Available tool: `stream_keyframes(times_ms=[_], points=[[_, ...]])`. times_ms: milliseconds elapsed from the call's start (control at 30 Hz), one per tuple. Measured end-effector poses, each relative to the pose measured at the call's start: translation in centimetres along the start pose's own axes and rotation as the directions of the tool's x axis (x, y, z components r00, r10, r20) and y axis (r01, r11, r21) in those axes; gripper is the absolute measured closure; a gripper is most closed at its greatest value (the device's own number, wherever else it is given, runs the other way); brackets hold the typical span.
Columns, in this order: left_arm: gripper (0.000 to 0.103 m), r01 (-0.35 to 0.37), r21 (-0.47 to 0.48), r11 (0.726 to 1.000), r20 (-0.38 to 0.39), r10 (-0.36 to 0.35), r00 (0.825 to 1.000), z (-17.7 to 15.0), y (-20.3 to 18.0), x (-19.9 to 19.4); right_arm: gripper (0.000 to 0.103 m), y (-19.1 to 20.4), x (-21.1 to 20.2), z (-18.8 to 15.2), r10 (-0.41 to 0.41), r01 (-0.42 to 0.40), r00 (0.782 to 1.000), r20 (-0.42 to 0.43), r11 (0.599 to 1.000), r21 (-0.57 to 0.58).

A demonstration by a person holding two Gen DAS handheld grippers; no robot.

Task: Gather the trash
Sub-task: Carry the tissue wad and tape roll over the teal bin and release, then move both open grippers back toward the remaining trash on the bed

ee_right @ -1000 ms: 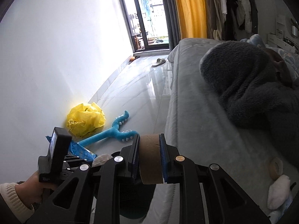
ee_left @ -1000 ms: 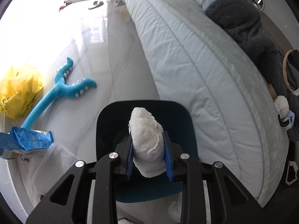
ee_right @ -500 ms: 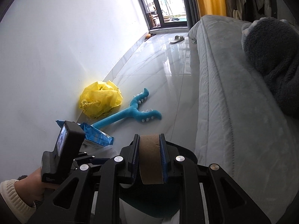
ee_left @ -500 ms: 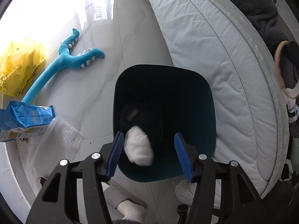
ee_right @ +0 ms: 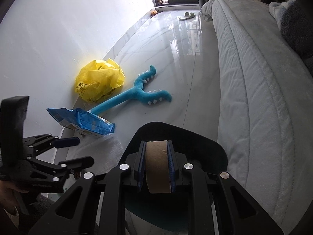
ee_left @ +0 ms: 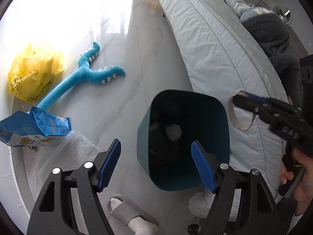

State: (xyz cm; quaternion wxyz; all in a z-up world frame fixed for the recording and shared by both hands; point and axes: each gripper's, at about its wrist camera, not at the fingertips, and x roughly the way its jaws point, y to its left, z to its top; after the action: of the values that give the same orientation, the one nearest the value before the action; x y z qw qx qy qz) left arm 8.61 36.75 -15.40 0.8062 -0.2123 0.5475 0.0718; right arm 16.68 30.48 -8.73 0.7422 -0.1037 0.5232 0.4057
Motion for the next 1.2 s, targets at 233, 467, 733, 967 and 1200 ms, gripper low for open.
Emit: stream_keyframes(times_ms=[233, 467, 733, 967, 1200], points=[[0.023, 0.006, 0.017, 1.0, 0.105, -0.008, 0.994, 0.2, 0.4, -3.0, 0.082, 0.3, 2.8, -0.4, -0.022, 0.023, 0.998, -0.063, 1.0, 0.008], [0.023, 0.014, 0.039, 0.999, 0.239, -0.022, 0.971, 0.3, 0.3, -6.6, 0.082, 0.1, 5.3, -1.6, -0.052, 0.053, 0.99, -0.129, 0.999, 0.006], [0.024, -0.008, 0.075, 0.997, 0.41, -0.023, 0.912, 1.1, -1.7, -11.1, 0.06, 0.1, 7.5, -4.2, -0.082, 0.082, 0.971, -0.223, 0.997, -0.008], [0.024, -0.039, 0.128, 0.991, 0.532, -0.036, 0.846, 1.1, -4.9, -14.0, 0.049, 0.7, 6.3, -5.5, -0.076, 0.066, 0.969, -0.236, 0.997, -0.049], [0.016, -0.058, 0.146, 0.988, 0.611, -0.045, 0.79, 1.2, -7.8, -15.6, 0.038, 0.6, 2.7, -5.2, -0.052, 0.043, 0.985, -0.165, 0.997, -0.058]])
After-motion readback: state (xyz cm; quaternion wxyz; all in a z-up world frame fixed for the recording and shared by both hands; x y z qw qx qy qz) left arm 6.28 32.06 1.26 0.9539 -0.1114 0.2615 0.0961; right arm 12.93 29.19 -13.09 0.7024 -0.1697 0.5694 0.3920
